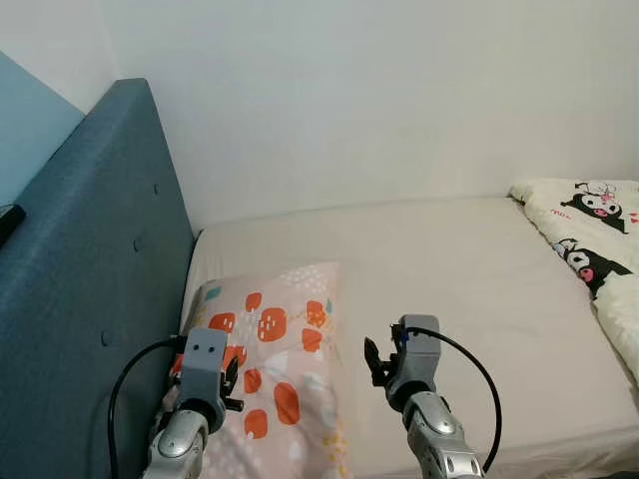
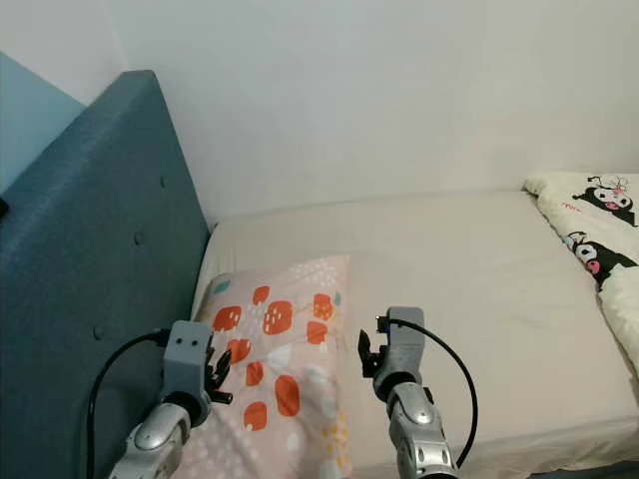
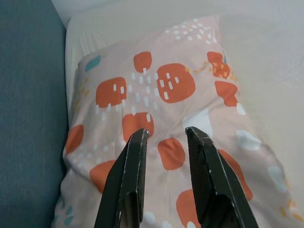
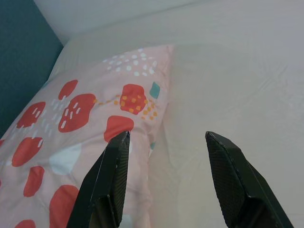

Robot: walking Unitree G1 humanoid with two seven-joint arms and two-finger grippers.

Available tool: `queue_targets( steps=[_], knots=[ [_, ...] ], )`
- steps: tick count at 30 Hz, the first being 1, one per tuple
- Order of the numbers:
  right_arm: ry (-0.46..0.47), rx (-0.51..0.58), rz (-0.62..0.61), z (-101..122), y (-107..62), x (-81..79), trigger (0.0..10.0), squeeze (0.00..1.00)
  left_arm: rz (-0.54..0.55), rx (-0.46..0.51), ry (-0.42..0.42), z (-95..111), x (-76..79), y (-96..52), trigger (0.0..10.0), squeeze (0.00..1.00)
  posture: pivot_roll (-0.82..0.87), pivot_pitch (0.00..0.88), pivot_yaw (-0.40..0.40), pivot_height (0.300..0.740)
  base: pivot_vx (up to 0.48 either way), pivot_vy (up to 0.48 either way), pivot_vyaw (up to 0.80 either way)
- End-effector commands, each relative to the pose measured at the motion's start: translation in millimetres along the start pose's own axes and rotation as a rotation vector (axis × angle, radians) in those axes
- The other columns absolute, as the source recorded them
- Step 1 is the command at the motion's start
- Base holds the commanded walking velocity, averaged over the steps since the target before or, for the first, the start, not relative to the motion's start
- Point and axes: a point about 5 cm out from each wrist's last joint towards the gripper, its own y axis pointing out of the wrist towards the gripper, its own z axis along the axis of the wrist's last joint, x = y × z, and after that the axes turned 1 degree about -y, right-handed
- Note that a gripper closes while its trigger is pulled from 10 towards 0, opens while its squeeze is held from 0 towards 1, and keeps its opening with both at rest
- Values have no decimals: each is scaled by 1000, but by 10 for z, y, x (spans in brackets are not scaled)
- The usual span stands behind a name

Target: Clean up the room

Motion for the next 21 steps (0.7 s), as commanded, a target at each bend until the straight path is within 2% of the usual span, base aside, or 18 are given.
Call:
queue_targets(
  steps=[1,6,21],
  knots=[
    [-6,-6,2,-43,-25,-15,10000,0,-11,-2,33,-22,-1,-5,10000,0,11,44,-4,740,0,0,0],
    [-4,-4,4,-39,-30,-12,10000,0,5,26,21,30,14,3,10000,0,7,41,-3,740,0,-105,0],
    [0,-2,9,-32,-41,-16,10000,0,8,32,32,36,27,-4,10000,0,0,37,-8,740,0,-480,0]
  ],
)
